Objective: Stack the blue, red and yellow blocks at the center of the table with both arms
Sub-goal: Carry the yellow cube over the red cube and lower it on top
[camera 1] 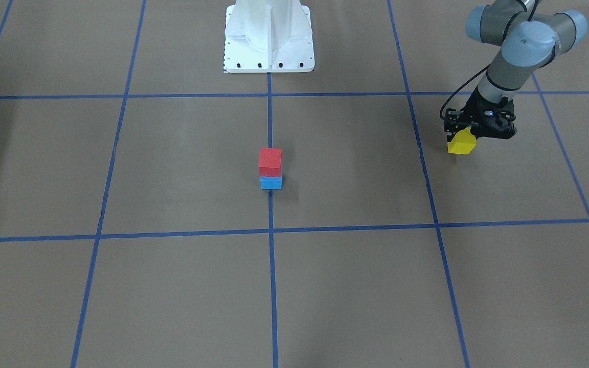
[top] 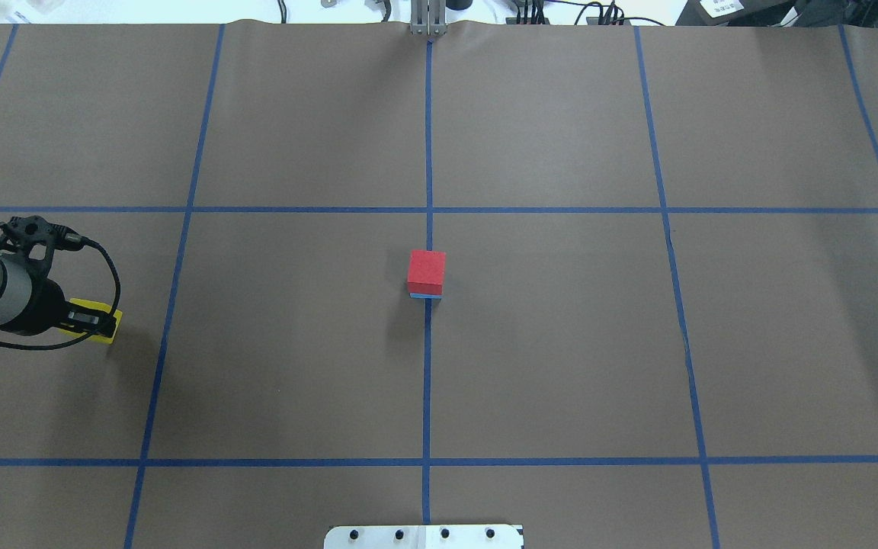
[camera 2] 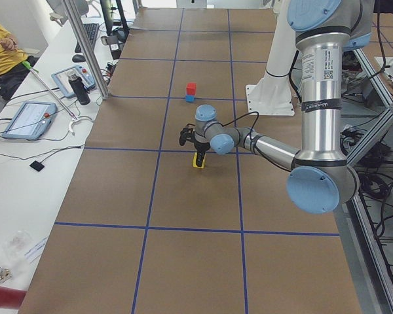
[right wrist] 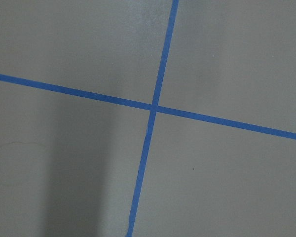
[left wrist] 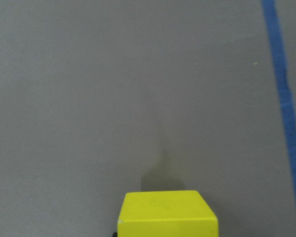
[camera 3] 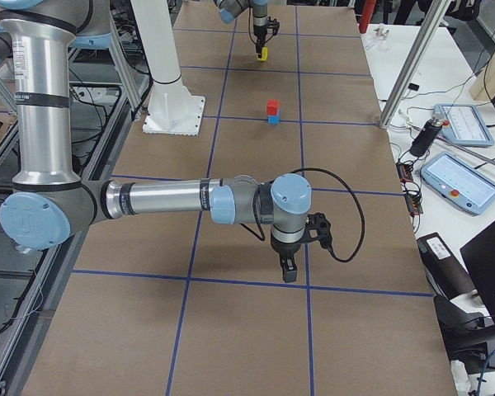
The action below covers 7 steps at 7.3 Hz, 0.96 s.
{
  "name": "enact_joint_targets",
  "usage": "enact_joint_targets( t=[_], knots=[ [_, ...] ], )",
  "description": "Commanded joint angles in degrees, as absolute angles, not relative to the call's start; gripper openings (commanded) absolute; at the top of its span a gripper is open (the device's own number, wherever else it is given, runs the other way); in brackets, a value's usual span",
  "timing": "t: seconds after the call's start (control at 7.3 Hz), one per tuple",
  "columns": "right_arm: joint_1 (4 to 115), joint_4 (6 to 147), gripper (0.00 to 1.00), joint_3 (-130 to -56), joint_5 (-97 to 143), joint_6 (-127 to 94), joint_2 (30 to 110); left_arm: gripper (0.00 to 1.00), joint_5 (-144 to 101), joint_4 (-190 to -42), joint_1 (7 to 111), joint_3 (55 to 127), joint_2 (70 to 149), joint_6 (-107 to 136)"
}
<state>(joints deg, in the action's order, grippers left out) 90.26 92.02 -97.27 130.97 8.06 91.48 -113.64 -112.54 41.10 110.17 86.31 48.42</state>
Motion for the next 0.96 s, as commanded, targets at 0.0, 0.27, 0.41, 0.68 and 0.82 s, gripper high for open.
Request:
enact_joint_targets(
  t=[0.0, 0.27, 0.41, 0.68, 0.82],
  knots=[
    [90.26, 92.02, 1.0, -97.03, 130.96, 7.73, 91.49, 0.0, -113.82, -95.81, 41.31, 116.35, 96.6, 48.43],
    [90.26, 92.11, 1.0, -96.86, 130.87, 7.73, 91.49, 0.0, -113.91, -80.23, 41.05, 114.62, 114.17, 49.13],
    [90.26, 92.11, 1.0, -96.86, 130.87, 7.73, 91.49, 0.0, -113.82, -76.42, 40.96, 111.74, 120.96, 49.39],
    [90.26, 92.11, 1.0, -96.59, 130.87, 7.73, 91.49, 0.0, -113.99, -76.11, 39.3, 104.8, 130.21, 54.89],
    [90.26, 92.11, 1.0, -96.5, 130.87, 7.73, 91.58, 0.0, -113.56, -76.11, 36.85, 101.29, 135.21, 58.06]
  ],
)
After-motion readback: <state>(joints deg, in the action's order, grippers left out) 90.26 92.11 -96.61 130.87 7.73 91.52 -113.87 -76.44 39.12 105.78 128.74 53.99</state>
